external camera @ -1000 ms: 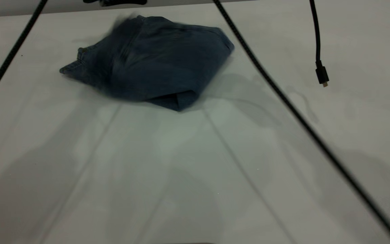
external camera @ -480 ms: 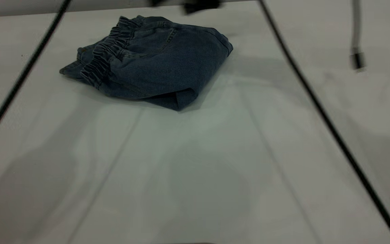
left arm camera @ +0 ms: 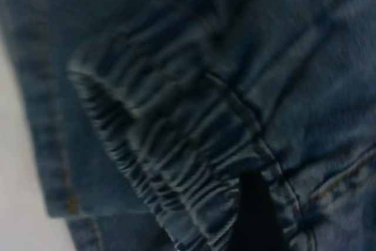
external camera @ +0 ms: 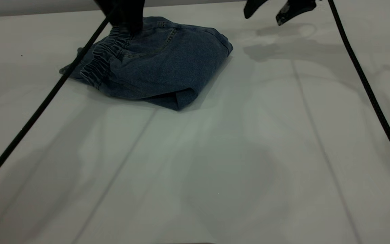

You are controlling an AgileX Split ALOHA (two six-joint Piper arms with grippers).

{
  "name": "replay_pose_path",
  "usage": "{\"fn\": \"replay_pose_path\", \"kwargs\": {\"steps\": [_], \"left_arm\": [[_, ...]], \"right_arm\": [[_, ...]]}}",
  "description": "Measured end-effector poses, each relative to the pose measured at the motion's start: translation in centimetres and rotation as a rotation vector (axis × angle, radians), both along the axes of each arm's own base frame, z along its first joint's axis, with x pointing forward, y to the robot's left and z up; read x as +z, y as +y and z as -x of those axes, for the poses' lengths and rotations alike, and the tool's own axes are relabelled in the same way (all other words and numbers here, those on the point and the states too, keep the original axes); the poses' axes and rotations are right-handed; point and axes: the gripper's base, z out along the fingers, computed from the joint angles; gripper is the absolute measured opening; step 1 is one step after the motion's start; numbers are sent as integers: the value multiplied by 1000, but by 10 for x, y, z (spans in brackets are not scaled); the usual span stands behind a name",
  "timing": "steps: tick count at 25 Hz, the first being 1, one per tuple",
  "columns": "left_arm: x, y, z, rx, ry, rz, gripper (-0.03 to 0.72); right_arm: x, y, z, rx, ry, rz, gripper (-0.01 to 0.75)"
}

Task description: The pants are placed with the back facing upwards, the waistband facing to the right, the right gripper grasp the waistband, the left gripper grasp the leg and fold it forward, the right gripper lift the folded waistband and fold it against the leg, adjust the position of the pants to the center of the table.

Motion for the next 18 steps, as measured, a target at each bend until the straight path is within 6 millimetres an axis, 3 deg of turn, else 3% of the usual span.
{"fn": "replay_pose_path", "kwargs": {"steps": [5, 9, 14, 18], "left_arm": [[-40, -2, 2, -215, 63, -53, 442], [-70, -4, 2, -254, 89, -59, 442], [-74, -22, 7, -145, 88, -58, 442], [-72, -48, 14, 41, 90, -27, 442]], "right_arm": [[0, 0, 2, 12, 17, 0, 584], [-1, 0, 3, 22, 26, 8, 584], [1, -3, 4, 45, 20, 52, 584], [16, -4, 4, 51, -5, 55, 584]]}}
